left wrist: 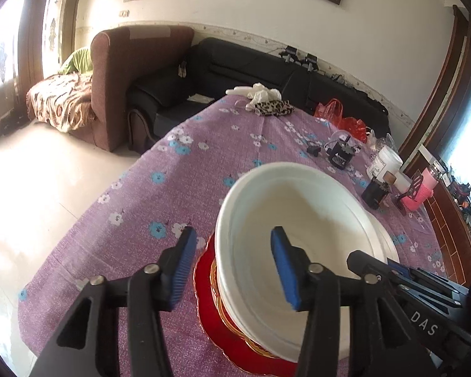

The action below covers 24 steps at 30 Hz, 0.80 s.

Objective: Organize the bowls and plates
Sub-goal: 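Lower the white bowl onto the stack and open both tools, then close the right tool on the rim of the second white bowl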

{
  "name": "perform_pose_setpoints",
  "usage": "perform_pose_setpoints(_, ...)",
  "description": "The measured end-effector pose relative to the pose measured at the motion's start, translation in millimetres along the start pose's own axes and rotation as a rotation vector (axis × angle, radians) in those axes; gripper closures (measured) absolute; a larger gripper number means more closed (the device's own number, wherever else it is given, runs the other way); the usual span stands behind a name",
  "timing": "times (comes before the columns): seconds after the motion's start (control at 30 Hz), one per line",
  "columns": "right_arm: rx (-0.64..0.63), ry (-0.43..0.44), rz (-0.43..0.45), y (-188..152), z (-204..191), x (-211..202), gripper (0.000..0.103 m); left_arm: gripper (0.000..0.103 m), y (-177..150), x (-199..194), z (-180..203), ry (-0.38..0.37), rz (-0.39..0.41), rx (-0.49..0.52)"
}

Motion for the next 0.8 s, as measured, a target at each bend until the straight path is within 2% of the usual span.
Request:
perform_pose_setpoints(0.03,0.004,0.002,0.005,0.0,0.1,-1.0,0.074,0.046,1.4,-1.9,-0.4,0.003,0.007,0.0)
perform_pose_setpoints(0.13,0.007,0.007,0.027,0.2,-0.8,-6.5,0.049,0.042,3.8,-9.5,0.5,0.007,0.032,0.004)
perform_pose_setpoints(0.17,0.003,0.012,0.041,0.8,-2.0,-10.0,0.044,0.042,4.2,-12.3,1.7,0.012,0.04,0.01)
perform_pose_setpoints(0.47,0.012,0.025,0.122,5.7,3.1,-42.0,0.043,0.039,8.3,-31.2,4.3,0.035,0.083,0.025)
perform_pose_setpoints(0.53,0.017,0.023,0.139,5.5,8.8,-50.9,0.043,0.034,9.3,-37.8,6.9,0.036,0.099,0.026)
perform_pose_setpoints(0.67,0.063,0.01,0.191,4.5,34.4,-77.9,0.04,0.033,10.2,-53.5,14.0,0.023,0.13,0.027)
perform_pose_setpoints(0.8,0.129,-0.049,0.24,1.2,78.4,-104.7,0.035,0.03,10.3,-68.7,25.4,-0.014,0.16,0.027)
Point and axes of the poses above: each gripper's, at about its wrist camera, not at the fingertips, and x roughly the way its jaws point, z to its right, y to its top, the point moved 6 cm from there along x, roughly the way its jaws point, and after that the axes turned 9 degrees about y, right-handed, at the moved point
